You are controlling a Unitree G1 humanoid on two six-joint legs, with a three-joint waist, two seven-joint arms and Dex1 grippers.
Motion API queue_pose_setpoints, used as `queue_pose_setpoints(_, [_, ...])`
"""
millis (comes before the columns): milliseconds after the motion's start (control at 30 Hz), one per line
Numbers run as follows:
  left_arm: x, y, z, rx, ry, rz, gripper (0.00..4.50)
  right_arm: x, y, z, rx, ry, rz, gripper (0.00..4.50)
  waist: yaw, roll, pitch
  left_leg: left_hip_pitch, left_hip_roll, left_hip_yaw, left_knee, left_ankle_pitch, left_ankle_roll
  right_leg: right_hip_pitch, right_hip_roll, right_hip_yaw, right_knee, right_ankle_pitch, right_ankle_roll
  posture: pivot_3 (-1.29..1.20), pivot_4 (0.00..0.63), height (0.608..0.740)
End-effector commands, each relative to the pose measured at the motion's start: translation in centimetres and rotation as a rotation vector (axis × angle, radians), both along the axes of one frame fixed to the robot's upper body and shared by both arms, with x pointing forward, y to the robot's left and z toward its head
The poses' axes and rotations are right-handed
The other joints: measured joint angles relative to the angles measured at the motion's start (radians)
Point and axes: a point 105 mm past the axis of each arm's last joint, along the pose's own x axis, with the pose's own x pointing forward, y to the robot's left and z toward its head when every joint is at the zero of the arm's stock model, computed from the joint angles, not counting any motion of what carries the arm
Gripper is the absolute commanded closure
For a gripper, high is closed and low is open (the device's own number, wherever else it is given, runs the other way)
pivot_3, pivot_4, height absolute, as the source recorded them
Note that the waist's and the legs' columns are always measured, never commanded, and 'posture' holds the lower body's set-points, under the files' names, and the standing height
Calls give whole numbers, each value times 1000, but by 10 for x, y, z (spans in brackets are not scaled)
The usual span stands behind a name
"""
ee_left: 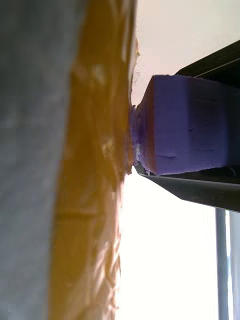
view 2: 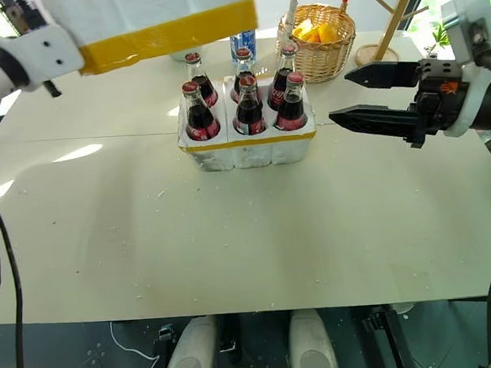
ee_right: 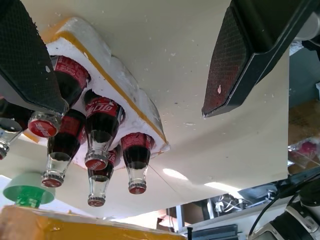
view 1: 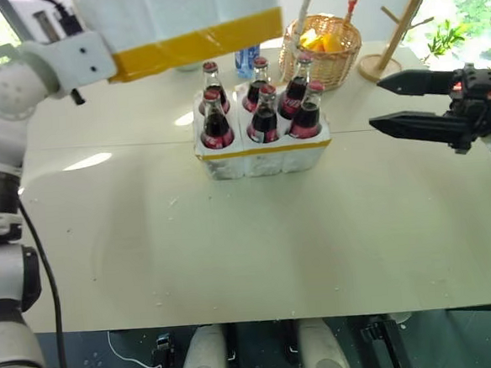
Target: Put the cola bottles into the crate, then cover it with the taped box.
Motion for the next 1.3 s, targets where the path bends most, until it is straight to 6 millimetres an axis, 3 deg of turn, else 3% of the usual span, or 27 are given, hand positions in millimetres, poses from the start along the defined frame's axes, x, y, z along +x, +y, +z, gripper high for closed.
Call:
queue_pose_setpoints(33, [-5, -29, 34, -22, -149, -42, 4214, -8, -1, 12, 11, -61, -15, 0, 0, 0, 0, 0, 0, 0, 0, 0, 0, 0, 0, 0, 0, 0, 0, 0, 150, 740])
queue_pose_setpoints(133, [-6, -53, 31, 8, -164, -84, 4214, -8, -2, 8, 12, -59, -31, 0, -3, 0, 0, 0, 0, 0, 0, 1, -2, 0, 0, 0, 0, 0, 0, 0, 150, 740])
queue_pose_setpoints(233, [-7, -70, 13, 115, -153, -102, 4214, -9, -3, 8, 19, -59, -40, 0, -3, 0, 0, 0, 0, 0, 0, 1, -2, 0, 1, 0, 0, 0, 0, 0, 150, 740])
queue_pose_setpoints(467, [-10, -73, -44, 351, -49, -74, 4214, -7, -5, 7, 37, -64, -67, 0, -3, 1, 0, 1, 0, 0, 0, 1, -2, 0, 1, 1, 0, 0, 0, 0, 150, 740])
queue_pose_setpoints(600, [-14, -71, -57, 391, -37, -75, 4214, -4, -5, 4, 43, -60, -74, 0, 0, 0, 0, 0, 1, 0, 0, 1, -2, 0, 1, 1, 0, 0, 0, 0, 150, 740])
queue_pose_setpoints(633, [-14, -70, -58, 394, -35, -73, 3170, -3, -5, 4, 44, -60, -75, 0, 0, 0, 0, 0, 1, 0, 0, 1, -1, 0, 1, 1, 0, 0, 0, 0, 150, 740])
queue_pose_setpoints(800, [-21, -64, -75, 410, 9, -86, 886, 1, -4, -2, 38, -44, -78, 0, -1, 0, 0, 1, 1, -1, 1, 1, -1, 0, 1, 1, 0, 0, 0, 0, 150, 740])
queue_pose_setpoints(833, [-23, -63, -73, 399, -7, -102, 312, 1, -5, -5, 32, -38, -78, 0, -1, 0, 0, 1, 1, -1, 1, 1, -1, 0, 1, 1, 0, 0, 0, 0, 150, 740])
queue_pose_setpoints(933, [-29, -52, -52, 303, -101, -106, 312, 2, -9, -11, 15, -28, -97, 0, 0, 0, 0, 0, 1, -2, 1, 0, -1, 0, 1, 1, 0, 0, 0, 0, 150, 740])
queue_pose_setpoints(1033, [-35, -37, -49, 147, -60, -113, 312, 3, -14, -13, 13, -24, -115, 0, -1, 0, 0, 0, 1, -3, 1, 0, 0, 0, 0, 1, 0, 0, 0, 0, 150, 740])
queue_pose_setpoints(1133, [-59, -12, -66, 17, 89, -186, 312, 4, -25, -15, 9, -11, -146, 0, -8, 1, -1, 1, 1, -3, 1, 1, -1, 1, 0, 1, 0, 0, 0, 0, 150, 740])
queue_pose_setpoints(1233, [-82, 20, -71, -349, 313, -237, 312, 9, -37, -19, -37, -2, -162, 0, -18, 1, -1, 2, 2, -3, 0, 1, -2, 1, 0, 1, 0, 0, 0, 0, 150, 740])
queue_pose_setpoints(1300, [-92, 27, -71, -443, 394, -277, 312, 13, -42, -19, -52, -2, -166, 0, -19, 1, -1, 2, 2, -3, 1, 1, -2, 1, 0, 1, 0, 0, 0, 0, 150, 740])
